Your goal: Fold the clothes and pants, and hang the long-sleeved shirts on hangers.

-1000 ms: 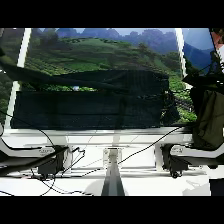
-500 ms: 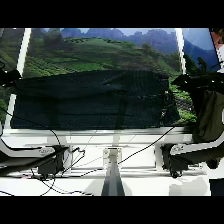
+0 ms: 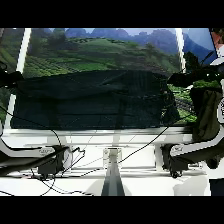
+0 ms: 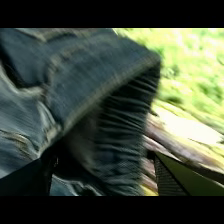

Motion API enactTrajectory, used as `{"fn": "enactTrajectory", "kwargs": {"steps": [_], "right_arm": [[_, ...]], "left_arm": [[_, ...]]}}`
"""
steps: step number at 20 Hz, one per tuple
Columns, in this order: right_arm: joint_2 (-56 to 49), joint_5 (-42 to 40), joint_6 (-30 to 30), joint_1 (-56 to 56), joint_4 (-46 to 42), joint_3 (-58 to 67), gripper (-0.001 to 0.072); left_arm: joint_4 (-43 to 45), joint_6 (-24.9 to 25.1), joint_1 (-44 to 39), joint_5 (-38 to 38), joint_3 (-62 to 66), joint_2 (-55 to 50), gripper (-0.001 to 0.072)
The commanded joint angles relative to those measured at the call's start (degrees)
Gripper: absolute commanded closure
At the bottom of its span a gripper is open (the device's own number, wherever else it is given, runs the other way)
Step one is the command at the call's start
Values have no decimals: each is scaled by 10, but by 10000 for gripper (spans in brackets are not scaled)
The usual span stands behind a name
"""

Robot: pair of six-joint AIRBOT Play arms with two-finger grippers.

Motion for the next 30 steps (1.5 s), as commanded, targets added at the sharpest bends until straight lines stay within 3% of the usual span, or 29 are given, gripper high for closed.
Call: {"fn": "enactTrajectory", "kwargs": {"steps": [1, 10, 15, 17, 19, 23, 25, 28, 29, 30], "right_arm": [[-1, -41, 20, 2, -69, -1, 18], [-25, -321, -2, 103, -54, -10, 19], [-22, -483, 105, 115, -60, -10, 43], [-21, -488, 113, 108, -58, -10, 50], [-22, -450, 90, 108, -66, -10, 132], [-23, -350, -77, 115, -72, -10, 150], [-25, -362, -111, 120, -73, -10, 158], [-43, -394, -108, 129, -70, -10, 161], [-50, -398, -109, 135, -70, -10, 204], [-55, -404, -109, 143, -71, -10, 324]], "left_arm": [[-5, 0, 0, 0, 0, 0, 685], [-41, 0, -1, 12, 0, -1, 685], [-41, 0, -1, 18, 0, 1, 685], [-46, 0, -1, 27, 0, 3, 685], [-59, 0, -1, 33, 0, 3, 685], [-61, 0, -7, 36, 0, 3, 685], [-61, 0, -11, 37, 0, 3, 685], [-61, 0, -18, 44, 0, 3, 685], [-61, 0, -19, 46, 0, 3, 685], [-61, 0, -21, 48, 0, 3, 685]]}}
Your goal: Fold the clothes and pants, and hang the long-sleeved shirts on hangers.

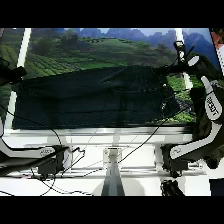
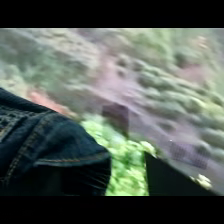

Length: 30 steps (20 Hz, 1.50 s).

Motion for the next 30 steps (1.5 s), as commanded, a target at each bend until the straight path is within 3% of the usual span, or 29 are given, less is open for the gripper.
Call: {"fn": "enactTrajectory", "kwargs": {"steps": [1, 2, 3, 4, 12, 16, 20, 23, 25, 30], "right_arm": [[-16, -31, -19, 21, -1, 0, 400], [-15, -52, -19, 26, -2, 1, 477], [-11, -70, -19, 30, -3, 4, 673], [-7, -76, -18, 30, -6, 14, 690], [54, -131, 66, -26, -19, 64, 691], [53, -128, 95, -43, -19, 64, 690], [51, -141, 95, -43, -15, 64, 690], [43, -151, 95, -43, -15, 64, 690], [36, -163, 95, -43, -14, 64, 690], [33, -198, 95, -43, -15, 64, 676]], "left_arm": [[-2, 0, -5, 9, 0, 0, 685], [-1, 0, -6, 11, 0, 0, 685], [-1, 0, -6, 18, 0, 2, 686], [-2, 0, -6, 29, 5, 5, 686], [9, 0, -6, 121, 76, 112, 686], [66, -10, 2, 118, 70, 151, 687], [65, -51, 16, 135, -74, 153, 687], [53, -94, 15, 228, -231, 150, 686], [44, -96, 15, 290, -296, 142, 686], [44, -96, 15, 306, -312, 127, 685]]}}
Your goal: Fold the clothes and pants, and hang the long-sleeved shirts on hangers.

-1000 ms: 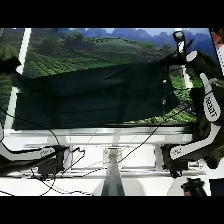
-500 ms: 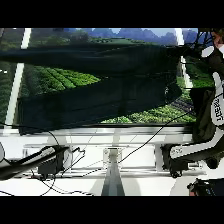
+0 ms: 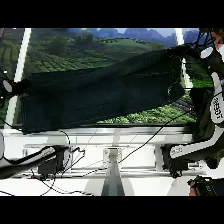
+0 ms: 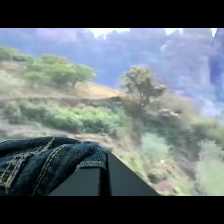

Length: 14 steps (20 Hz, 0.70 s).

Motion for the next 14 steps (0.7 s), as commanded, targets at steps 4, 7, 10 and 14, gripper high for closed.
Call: {"fn": "enactTrajectory", "kwargs": {"steps": [4, 7, 10, 14], "right_arm": [[-1, -37, 1, 0, 0, 1, 151], [10, -28, 2, -4, -1, 1, 156], [32, 3, 9, -26, -1, 1, 157], [47, 130, 73, -92, -6, 1, 158]], "left_arm": [[-4, -6, 1, 26, -25, -6, 645], [-4, -6, 0, 26, -23, -5, 164], [-4, -7, 2, 24, -4, 2, 166], [-4, -105, 18, 19, 18, 6, 167]]}}
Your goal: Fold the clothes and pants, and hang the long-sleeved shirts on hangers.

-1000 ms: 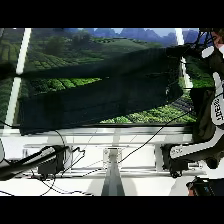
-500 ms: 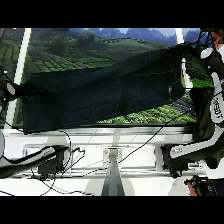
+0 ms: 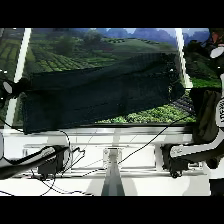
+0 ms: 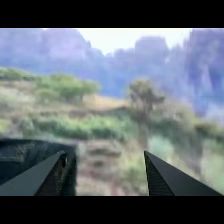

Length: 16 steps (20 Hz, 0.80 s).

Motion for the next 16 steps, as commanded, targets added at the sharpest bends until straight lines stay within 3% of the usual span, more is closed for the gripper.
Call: {"fn": "enactTrajectory", "kwargs": {"steps": [1, 5, 6, 10, 16], "right_arm": [[7, 141, 67, -63, -5, 0, 159], [-11, 341, 59, -152, -2, 0, 163], [-19, 387, 46, -173, 13, -1, 197], [-78, 553, 2, -215, 135, -1, 176], [-134, 534, 2, -158, 155, -1, 149]], "left_arm": [[0, -57, 9, -6, 12, 2, 166], [-19, -56, 5, -63, 12, -12, 166], [-19, -56, 5, -71, 12, -16, 167], [-26, -56, 4, -67, 12, -17, 244], [-40, -56, 4, -64, 12, -17, 245]]}}
